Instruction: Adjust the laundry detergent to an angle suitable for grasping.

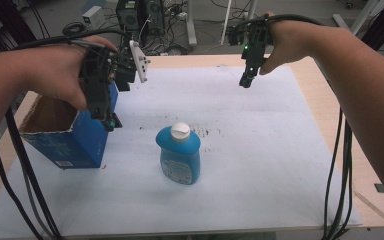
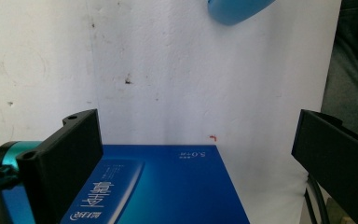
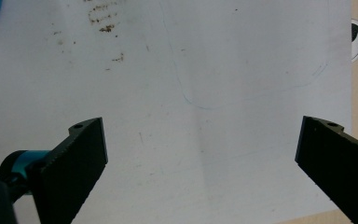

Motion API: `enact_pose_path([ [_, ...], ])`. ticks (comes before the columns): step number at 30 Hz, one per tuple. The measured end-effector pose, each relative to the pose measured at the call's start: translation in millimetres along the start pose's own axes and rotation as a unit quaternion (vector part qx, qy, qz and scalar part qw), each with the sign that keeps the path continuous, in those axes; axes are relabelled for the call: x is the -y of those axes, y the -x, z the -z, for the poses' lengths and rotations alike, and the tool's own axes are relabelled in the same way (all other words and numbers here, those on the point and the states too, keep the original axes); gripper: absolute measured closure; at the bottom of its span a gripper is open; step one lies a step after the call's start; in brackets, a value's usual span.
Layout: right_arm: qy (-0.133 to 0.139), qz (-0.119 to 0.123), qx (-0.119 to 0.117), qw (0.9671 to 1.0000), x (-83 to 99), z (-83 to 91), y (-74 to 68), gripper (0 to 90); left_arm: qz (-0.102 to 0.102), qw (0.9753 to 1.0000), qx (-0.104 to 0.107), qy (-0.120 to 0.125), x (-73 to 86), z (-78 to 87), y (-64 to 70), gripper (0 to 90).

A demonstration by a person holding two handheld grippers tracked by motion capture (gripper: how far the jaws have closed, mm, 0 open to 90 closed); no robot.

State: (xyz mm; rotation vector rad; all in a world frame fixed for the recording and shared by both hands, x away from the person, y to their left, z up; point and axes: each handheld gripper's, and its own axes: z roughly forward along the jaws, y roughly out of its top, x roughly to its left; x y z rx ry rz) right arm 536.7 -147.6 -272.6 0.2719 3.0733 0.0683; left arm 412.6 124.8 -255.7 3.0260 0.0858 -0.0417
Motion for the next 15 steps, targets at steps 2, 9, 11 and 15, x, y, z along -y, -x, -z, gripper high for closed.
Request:
enact_pose_path([
  [2, -0.001, 0.000, -0.003, 1.0000, 0.5, -2.3, -0.3, 1.2, 0.000, 1.0000, 0.000, 0.000, 0.2, 0.6, 0.3, 1.7],
  [9, 0.006, -0.002, -0.002, 1.0000, 1.9, 0.8, -2.3, 1.2, -0.001, 1.0000, -0.002, 0.001, -0.5, 0.0, 0.5, 1.7],
  [11, 0.008, -0.007, 0.000, 1.0000, 2.1, 2.3, -3.7, 1.2, -0.002, 1.0000, -0.002, 0.004, -0.1, -0.9, 0.8, 1.7],
  [15, 0.008, -0.003, 0.000, 1.0000, 2.1, 2.5, -4.8, 1.2, -0.001, 1.0000, 0.001, 0.003, 2.2, -3.9, 0.6, 1.7],
])
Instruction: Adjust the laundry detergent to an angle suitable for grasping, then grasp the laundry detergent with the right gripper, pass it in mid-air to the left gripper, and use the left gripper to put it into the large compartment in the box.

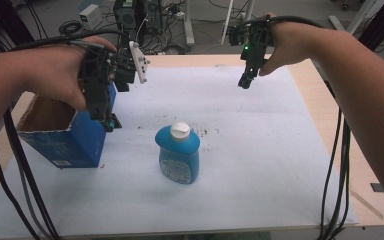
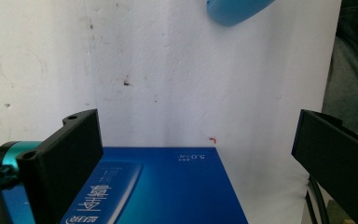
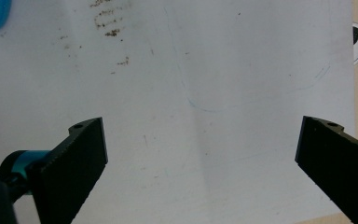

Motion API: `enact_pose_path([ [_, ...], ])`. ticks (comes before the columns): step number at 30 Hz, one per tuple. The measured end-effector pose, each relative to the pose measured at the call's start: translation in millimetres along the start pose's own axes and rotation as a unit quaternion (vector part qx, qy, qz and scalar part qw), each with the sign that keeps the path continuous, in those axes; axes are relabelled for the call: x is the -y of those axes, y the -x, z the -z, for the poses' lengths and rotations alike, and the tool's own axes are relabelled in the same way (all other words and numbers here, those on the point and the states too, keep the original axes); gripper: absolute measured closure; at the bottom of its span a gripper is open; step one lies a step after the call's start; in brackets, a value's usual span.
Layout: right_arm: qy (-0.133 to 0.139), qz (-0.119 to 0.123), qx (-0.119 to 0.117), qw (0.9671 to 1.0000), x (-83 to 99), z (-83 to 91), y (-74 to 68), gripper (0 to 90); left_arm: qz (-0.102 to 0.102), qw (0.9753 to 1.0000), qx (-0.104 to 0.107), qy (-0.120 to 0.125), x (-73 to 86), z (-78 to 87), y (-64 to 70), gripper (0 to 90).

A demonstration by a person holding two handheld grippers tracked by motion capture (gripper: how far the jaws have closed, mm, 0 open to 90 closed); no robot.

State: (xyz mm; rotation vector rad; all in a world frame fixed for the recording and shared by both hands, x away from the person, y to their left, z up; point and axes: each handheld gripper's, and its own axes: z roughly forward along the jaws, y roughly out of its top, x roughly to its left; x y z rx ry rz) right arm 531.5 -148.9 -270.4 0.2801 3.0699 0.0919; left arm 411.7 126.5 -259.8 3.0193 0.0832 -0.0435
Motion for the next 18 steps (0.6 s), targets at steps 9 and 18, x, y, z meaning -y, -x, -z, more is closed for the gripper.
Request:
enact_pose_path([
  [9, 0.003, 0.009, 0.004, 0.9999, -3.0, 0.2, -6.2, 1.2, 0.010, 0.9999, -0.006, -0.002, 4.6, -2.2, 5.6, 1.7],
  [18, 0.018, 0.006, 0.004, 0.9998, 3.2, 4.4, -16.7, 1.2, 0.008, 0.9999, -0.007, -0.004, 3.8, -2.1, 5.3, 1.7],
])
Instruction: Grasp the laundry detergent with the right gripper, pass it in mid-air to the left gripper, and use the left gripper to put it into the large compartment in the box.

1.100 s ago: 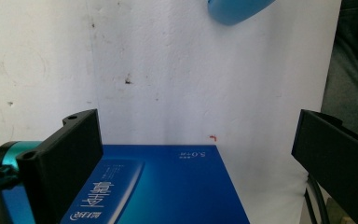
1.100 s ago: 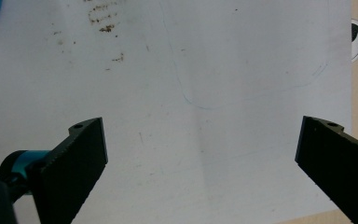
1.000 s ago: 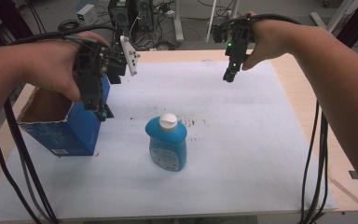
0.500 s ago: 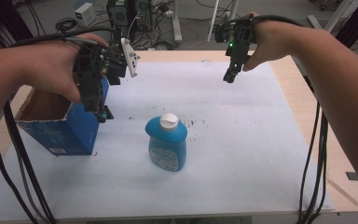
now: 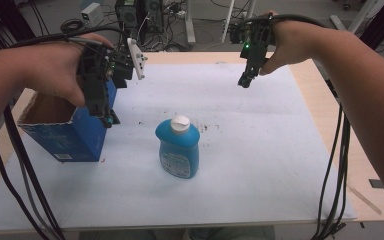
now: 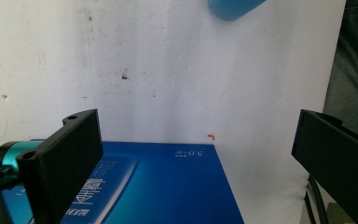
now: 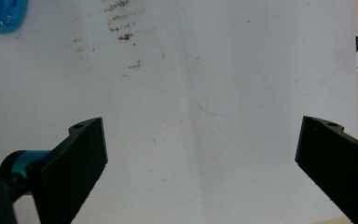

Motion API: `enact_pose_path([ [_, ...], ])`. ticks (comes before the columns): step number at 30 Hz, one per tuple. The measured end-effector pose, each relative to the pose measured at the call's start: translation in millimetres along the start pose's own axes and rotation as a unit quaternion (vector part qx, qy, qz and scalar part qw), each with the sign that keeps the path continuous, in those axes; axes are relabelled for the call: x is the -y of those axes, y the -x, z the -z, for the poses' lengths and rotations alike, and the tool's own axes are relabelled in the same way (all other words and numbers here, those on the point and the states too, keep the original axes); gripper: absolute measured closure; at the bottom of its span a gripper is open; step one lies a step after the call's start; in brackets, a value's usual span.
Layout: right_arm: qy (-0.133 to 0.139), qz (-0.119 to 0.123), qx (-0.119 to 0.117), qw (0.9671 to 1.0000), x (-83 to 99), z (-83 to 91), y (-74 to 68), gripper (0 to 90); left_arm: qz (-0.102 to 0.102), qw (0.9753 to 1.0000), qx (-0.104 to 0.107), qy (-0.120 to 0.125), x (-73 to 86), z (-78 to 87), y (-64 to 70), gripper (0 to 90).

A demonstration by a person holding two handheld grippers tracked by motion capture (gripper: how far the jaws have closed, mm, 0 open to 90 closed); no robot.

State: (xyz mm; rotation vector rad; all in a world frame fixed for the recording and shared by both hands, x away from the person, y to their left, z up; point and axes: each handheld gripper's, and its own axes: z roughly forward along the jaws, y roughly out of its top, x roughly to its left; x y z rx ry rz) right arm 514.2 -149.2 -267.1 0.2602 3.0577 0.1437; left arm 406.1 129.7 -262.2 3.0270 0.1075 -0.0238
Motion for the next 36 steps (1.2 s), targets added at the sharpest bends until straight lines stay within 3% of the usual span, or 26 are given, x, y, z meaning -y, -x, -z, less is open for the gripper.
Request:
enact_pose_path([
  [6, 0.022, 0.000, -0.006, 0.9997, 14.6, -0.2, -13.9, 1.2, -0.008, 1.0000, 0.005, -0.001, -1.6, -2.5, -1.7, 1.7],
  [13, 0.055, 0.007, -0.012, 0.9984, 31.7, 1.5, -47.2, 1.2, -0.012, 0.9999, 0.008, -0.006, 1.4, -3.2, -0.1, 1.7],
  [16, 0.059, 0.009, -0.012, 0.9981, 32.9, 1.1, -50.7, 1.2, -0.011, 0.9999, 0.007, -0.008, 2.8, -3.7, 0.9, 1.7],
  [17, 0.071, 0.016, -0.016, 0.9972, 36.9, -2.5, -68.0, 1.2, -0.010, 0.9999, 0.006, -0.010, 3.1, -3.6, 1.1, 1.7],
  [23, 0.110, 0.012, -0.045, 0.9928, 41.9, -12.9, -98.1, 1.2, -0.012, 0.9999, 0.005, -0.008, 3.7, -2.5, 1.7, 1.7],
  [29, 0.150, 0.015, -0.057, 0.9869, 47.2, -25.8, -118.7, 1.1, -0.012, 0.9999, 0.003, -0.006, 5.2, -1.7, 2.7, 1.7],
  [36, 0.189, -0.003, -0.063, 0.9800, 52.9, -37.1, -134.7, 1.2, -0.012, 0.9999, 0.004, -0.009, 4.5, -2.2, 5.3, 1.7],
])
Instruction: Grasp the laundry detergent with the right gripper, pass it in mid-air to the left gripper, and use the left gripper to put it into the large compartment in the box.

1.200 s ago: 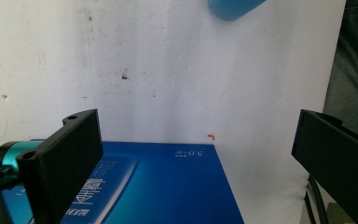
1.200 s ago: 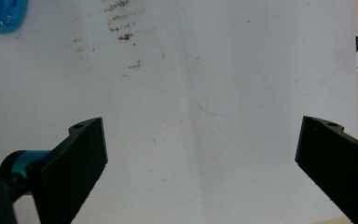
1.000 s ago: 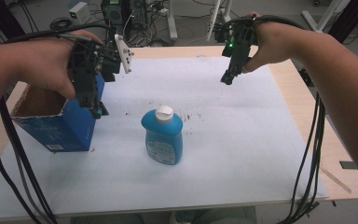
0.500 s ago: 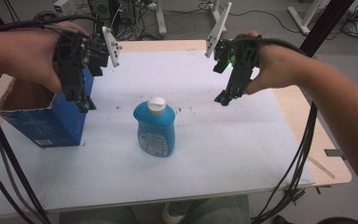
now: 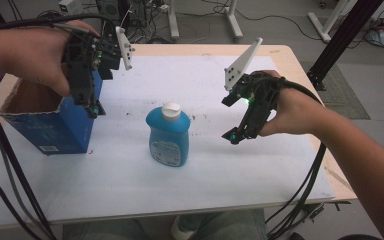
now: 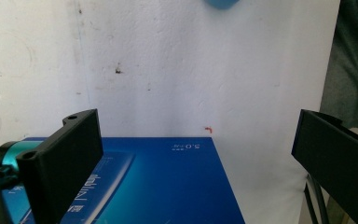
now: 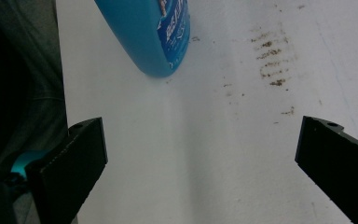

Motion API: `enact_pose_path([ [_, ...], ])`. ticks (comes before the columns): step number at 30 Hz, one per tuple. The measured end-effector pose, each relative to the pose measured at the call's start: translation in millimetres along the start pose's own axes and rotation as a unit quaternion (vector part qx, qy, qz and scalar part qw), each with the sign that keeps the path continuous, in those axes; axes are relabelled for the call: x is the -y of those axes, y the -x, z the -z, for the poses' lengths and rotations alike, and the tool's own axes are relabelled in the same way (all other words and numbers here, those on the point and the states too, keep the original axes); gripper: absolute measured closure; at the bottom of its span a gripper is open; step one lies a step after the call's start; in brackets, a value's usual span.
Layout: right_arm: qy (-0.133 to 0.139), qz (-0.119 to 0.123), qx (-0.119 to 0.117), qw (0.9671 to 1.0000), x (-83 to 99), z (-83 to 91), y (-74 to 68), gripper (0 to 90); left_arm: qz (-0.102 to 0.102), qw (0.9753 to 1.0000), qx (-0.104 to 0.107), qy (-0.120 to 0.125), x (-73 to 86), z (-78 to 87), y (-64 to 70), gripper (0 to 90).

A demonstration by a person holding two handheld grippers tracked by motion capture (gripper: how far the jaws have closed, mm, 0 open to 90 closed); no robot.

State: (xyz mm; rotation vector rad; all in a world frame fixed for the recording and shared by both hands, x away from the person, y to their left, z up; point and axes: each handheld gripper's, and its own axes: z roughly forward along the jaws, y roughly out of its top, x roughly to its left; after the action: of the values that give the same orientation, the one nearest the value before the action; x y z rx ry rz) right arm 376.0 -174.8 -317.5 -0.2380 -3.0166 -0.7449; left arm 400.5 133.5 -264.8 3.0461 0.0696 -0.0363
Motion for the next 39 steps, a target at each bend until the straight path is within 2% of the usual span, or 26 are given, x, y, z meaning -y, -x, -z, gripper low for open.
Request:
enact_pose_path([
  [6, 0.026, -0.015, -0.001, 0.9996, 8.5, -13.5, -10.8, 1.1, -0.004, 1.0000, -0.002, 0.002, -3.8, 0.1, 2.9, 1.7],
  [11, 0.068, -0.035, -0.003, 0.9971, 14.2, -28.7, -21.1, 1.2, -0.008, 1.0000, -0.004, 0.001, -7.2, 0.6, 4.6, 1.7],
  [14, 0.101, -0.050, 0.000, 0.9937, 17.2, -39.5, -26.4, 1.2, -0.010, 0.9999, -0.005, 0.003, -8.4, 0.4, 5.5, 1.7],
  [20, 0.143, -0.072, 0.002, 0.9871, 19.1, -59.0, -34.8, 1.2, -0.014, 0.9999, -0.005, 0.001, -8.4, 1.7, 7.4, 1.7],
  [27, 0.168, -0.077, -0.003, 0.9828, 13.9, -71.2, -41.5, 1.2, -0.011, 0.9999, -0.007, 0.007, -5.4, 3.1, 8.9, 1.7],
  [31, 0.189, -0.086, -0.002, 0.9781, 10.0, -77.7, -44.4, 1.2, -0.010, 0.9999, -0.007, 0.007, -4.2, 2.9, 9.4, 1.7],
  [36, 0.204, -0.094, -0.003, 0.9745, 6.6, -88.1, -45.1, 1.2, -0.010, 0.9999, -0.006, 0.007, -2.7, 2.7, 9.7, 1.7],
  [39, 0.222, -0.100, -0.001, 0.9700, 5.0, -92.7, -46.7, 1.2, -0.007, 0.9999, -0.006, 0.009, -1.4, 2.6, 10.2, 1.7],
])
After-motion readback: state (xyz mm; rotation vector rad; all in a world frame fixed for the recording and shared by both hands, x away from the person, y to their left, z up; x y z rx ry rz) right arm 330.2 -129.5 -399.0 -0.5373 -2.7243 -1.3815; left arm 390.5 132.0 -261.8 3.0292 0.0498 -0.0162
